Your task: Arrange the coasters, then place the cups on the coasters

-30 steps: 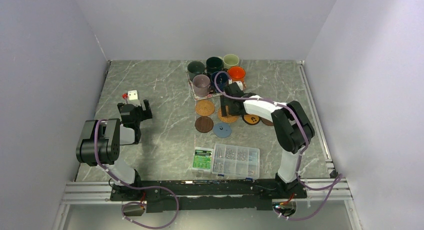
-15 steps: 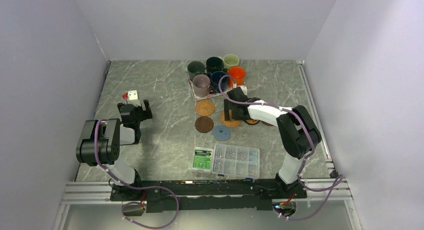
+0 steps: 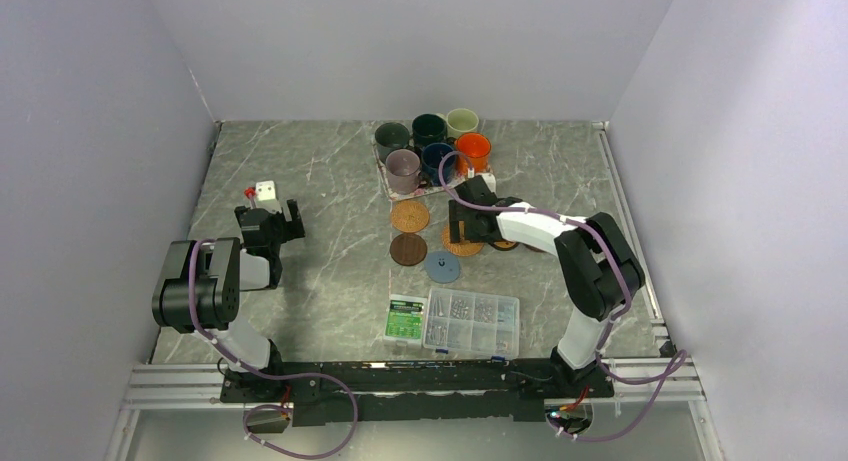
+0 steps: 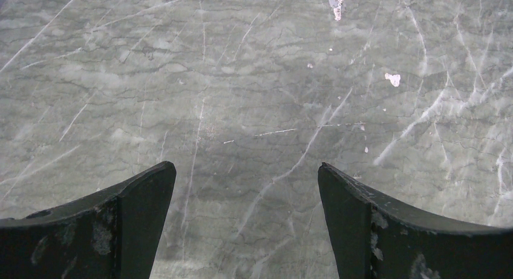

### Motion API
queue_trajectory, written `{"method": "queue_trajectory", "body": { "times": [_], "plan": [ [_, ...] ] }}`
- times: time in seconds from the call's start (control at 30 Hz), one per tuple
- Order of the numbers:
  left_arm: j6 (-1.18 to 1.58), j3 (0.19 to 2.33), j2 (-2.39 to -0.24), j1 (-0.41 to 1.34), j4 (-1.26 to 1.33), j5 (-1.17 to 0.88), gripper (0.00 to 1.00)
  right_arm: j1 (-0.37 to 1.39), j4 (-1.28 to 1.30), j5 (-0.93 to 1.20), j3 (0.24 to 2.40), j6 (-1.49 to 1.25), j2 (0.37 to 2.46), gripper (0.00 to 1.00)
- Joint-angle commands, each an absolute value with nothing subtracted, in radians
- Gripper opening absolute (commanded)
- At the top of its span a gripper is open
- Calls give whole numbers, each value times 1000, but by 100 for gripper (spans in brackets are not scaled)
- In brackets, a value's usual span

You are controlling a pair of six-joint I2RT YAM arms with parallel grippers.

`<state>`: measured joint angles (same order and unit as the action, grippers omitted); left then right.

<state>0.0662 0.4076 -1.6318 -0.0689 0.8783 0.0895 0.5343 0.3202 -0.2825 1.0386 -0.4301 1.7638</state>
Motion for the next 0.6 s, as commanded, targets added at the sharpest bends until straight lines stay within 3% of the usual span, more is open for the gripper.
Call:
{"method": "queue_trajectory", "body": {
  "times": [0.0, 0.57],
  "plan": [
    [55, 407, -1632, -71, 928, 75, 94, 541, 346, -289, 1051, -417, 1733, 94],
    [56, 406, -1632, -71, 928, 76, 94, 619, 327, -207, 1047, -426, 1586, 94]
  ]
}}
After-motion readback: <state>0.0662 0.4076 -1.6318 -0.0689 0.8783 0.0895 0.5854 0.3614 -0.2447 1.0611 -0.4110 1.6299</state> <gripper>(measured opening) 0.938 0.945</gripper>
